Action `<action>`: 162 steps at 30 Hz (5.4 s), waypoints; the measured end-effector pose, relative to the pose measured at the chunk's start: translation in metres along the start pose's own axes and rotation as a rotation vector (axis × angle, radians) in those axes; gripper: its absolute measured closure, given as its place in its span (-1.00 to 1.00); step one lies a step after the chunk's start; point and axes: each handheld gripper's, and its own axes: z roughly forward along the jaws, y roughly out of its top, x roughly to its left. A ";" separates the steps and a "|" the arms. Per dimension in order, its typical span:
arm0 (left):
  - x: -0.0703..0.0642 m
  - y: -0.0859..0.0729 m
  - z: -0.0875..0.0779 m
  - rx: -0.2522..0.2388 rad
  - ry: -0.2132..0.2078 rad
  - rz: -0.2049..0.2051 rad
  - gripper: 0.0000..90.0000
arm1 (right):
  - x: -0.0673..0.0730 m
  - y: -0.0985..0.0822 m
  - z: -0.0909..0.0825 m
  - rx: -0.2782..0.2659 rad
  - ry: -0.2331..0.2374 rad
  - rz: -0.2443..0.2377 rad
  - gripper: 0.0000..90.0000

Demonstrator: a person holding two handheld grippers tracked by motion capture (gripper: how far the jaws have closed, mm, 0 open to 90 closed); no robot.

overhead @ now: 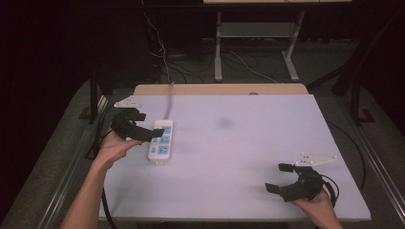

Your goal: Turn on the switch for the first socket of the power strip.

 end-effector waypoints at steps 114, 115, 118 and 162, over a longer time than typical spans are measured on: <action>0.072 -0.020 0.081 0.197 0.048 -0.158 0.98 | -0.002 -0.001 0.003 0.022 0.008 -0.001 -0.99; 0.072 -0.021 0.081 0.197 0.048 -0.163 0.98 | -0.002 -0.001 0.003 0.022 0.008 -0.001 -0.99; 0.073 -0.024 0.083 0.201 0.044 -0.170 0.98 | -0.002 -0.001 0.003 0.023 0.008 -0.001 -0.99; 0.065 -0.034 0.090 0.145 0.137 -0.248 0.99 | 0.002 -0.002 0.003 0.028 0.007 -0.014 -0.99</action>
